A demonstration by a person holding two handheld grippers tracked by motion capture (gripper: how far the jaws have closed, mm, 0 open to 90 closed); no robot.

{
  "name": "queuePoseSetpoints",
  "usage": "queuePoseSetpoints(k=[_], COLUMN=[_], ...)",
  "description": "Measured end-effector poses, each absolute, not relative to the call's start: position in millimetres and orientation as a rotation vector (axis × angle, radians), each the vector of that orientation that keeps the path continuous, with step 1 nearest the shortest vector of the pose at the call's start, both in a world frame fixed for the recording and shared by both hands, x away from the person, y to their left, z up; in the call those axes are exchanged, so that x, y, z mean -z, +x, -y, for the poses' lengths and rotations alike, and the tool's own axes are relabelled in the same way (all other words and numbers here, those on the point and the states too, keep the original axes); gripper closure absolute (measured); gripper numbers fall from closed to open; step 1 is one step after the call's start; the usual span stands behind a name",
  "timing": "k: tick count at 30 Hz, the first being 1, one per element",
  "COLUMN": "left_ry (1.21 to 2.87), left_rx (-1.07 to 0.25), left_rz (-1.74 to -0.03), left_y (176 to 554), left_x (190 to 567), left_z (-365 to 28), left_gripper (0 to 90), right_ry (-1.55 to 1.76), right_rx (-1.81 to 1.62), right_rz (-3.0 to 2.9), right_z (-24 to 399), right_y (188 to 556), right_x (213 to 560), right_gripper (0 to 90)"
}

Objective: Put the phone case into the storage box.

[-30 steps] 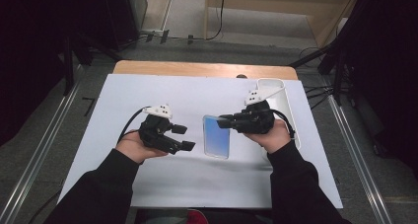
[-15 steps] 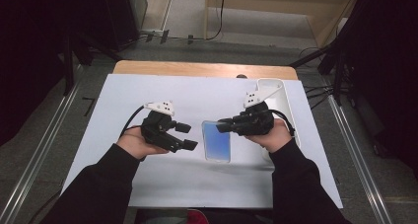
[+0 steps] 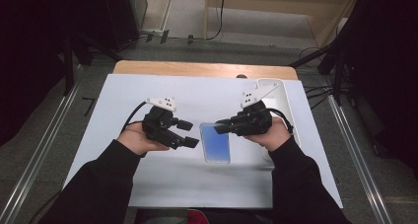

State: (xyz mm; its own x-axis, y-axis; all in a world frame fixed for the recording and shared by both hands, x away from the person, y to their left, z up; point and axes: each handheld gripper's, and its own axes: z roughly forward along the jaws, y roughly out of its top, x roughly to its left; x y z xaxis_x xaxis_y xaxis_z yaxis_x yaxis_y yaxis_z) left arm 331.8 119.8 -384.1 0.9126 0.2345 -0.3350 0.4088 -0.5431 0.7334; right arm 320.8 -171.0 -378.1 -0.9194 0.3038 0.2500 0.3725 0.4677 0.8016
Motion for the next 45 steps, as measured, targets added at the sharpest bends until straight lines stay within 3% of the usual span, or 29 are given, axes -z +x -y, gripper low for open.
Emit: queuePoseSetpoints(k=[32, 39, 45], left_ry=[2.176, 2.160, 2.140], left_rx=[0.246, 0.271, 0.302], left_rz=[-0.406, -0.407, -0.394], left_y=[331.6, 332.2, 331.7], left_x=[384.8, 388.0, 387.4], left_z=[-111.4, -110.8, -111.8], left_gripper=[30.2, 36.7, 52.5], right_ry=[-0.503, -0.489, -0.475], right_rx=[1.431, 1.425, 1.425], right_rz=[2.585, 2.572, 2.557], right_z=[153.4, 152.9, 152.9], right_y=[320.0, 318.9, 318.8], right_x=[384.3, 384.4, 384.3], right_gripper=[77.3, 77.2, 77.2])
